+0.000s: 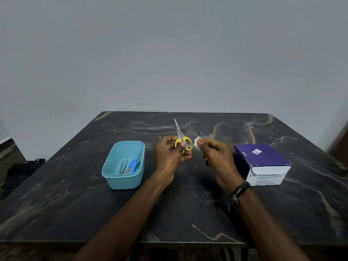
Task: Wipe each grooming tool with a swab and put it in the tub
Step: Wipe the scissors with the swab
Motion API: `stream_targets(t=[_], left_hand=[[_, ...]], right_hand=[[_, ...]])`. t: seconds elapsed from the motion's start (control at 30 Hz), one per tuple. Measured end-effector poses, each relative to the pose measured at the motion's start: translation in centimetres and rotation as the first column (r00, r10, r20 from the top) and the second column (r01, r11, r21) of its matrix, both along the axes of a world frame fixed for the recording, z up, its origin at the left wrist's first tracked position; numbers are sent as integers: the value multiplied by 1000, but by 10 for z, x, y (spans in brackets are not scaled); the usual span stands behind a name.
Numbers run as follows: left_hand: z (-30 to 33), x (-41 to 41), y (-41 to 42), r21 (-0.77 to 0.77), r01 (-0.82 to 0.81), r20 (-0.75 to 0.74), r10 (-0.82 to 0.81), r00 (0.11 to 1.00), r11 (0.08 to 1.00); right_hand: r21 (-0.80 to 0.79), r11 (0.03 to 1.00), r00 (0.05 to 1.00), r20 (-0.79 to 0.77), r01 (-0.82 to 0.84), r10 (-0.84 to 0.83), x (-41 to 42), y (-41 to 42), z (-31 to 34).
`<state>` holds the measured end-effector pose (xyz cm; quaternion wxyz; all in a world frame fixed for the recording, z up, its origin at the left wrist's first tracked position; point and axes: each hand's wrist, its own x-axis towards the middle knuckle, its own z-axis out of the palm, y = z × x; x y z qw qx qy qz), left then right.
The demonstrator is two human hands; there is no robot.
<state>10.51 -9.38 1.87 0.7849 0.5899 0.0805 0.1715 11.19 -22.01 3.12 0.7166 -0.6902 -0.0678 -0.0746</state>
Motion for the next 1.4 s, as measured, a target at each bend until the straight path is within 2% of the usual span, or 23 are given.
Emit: stream_targets(t=[0.1, 0.4, 0.57, 0.73, 0.9, 1.0, 1.23, 1.4], left_hand=[[-4, -2, 1, -40, 42, 0, -42, 999, 998], [-6, -8, 7, 16, 179, -6, -179, 984, 984], [-5, -4, 11, 11, 132, -29, -132, 991, 991], [-3, 0, 14, -118, 53, -4, -54, 999, 992], [3, 1, 16, -388, 89, 75, -65, 995, 917], [3, 2, 17, -471, 105, 121, -54, 991, 876], [2, 2, 19, -483, 113, 131, -56, 990, 868], [4, -1, 17, -373, 97, 67, -77, 995, 923]], right_hand=[[-52, 997, 998, -33, -51, 49, -4, 3, 1], [-119, 989, 995, -49, -88, 83, -6, 3, 0], [-105, 993, 997, -59, -49, 43, -4, 6, -2], [6, 999, 993, -109, 35, -35, 2, 3, 0], [0, 999, 989, -140, -49, 49, 4, 2, -1], [-24, 994, 989, -109, -106, 103, 3, 3, -2], [-84, 972, 976, -12, -219, 219, -4, 5, -1], [-96, 952, 956, 14, -290, 293, -5, 3, -1]])
